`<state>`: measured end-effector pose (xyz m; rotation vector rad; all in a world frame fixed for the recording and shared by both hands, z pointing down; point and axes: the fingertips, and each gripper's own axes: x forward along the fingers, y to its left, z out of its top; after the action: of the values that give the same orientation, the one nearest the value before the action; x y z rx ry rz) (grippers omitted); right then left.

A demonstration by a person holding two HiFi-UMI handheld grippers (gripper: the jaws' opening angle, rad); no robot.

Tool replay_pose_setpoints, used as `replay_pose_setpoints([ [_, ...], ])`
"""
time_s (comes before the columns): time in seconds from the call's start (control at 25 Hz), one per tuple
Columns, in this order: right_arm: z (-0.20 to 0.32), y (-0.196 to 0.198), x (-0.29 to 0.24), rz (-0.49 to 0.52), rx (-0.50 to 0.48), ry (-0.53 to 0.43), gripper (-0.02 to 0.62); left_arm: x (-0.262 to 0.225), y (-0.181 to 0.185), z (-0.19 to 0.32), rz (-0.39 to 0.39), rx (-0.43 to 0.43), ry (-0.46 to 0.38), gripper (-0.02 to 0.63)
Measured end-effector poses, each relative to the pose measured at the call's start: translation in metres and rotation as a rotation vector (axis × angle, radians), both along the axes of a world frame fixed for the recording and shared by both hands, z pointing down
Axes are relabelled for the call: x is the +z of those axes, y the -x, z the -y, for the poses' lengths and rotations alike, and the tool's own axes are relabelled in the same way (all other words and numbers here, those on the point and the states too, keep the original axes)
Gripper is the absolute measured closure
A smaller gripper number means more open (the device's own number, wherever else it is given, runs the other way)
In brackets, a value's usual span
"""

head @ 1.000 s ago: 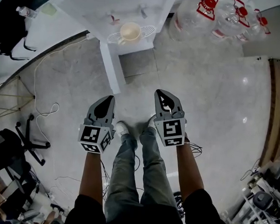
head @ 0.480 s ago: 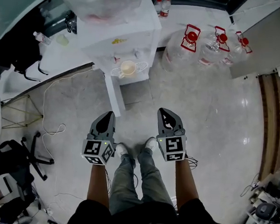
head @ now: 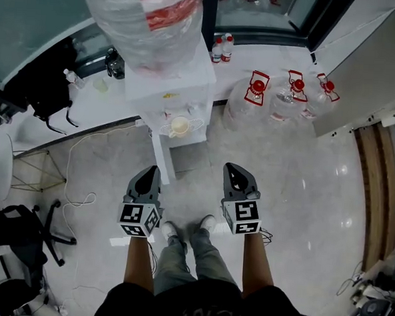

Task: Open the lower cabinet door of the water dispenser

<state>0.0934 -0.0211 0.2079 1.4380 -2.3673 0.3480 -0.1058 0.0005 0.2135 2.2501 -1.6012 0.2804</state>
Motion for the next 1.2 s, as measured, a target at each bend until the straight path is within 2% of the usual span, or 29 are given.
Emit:
replay_pose_setpoints([
  [0.24, -0.003, -0.008, -0.044, 0.043, 0.016, -0.028, 0.583, -0.039, -0.002, -0.008, 0.011, -0.015, -0.031, 0.595],
  [0.84, -0.007, -0.024, -0.121, 0.024, -0.010, -0.116, 0.583, -0.132, -0.004, -0.015, 0.022, -0.059, -0.153, 0.595],
  [1.2, -0.007, -0.033, -0.164, 0.050, 0.002, -0.193, 0.583, -0.159, 0.006, -0.022, 0.019, -0.088, -0.191, 0.597],
])
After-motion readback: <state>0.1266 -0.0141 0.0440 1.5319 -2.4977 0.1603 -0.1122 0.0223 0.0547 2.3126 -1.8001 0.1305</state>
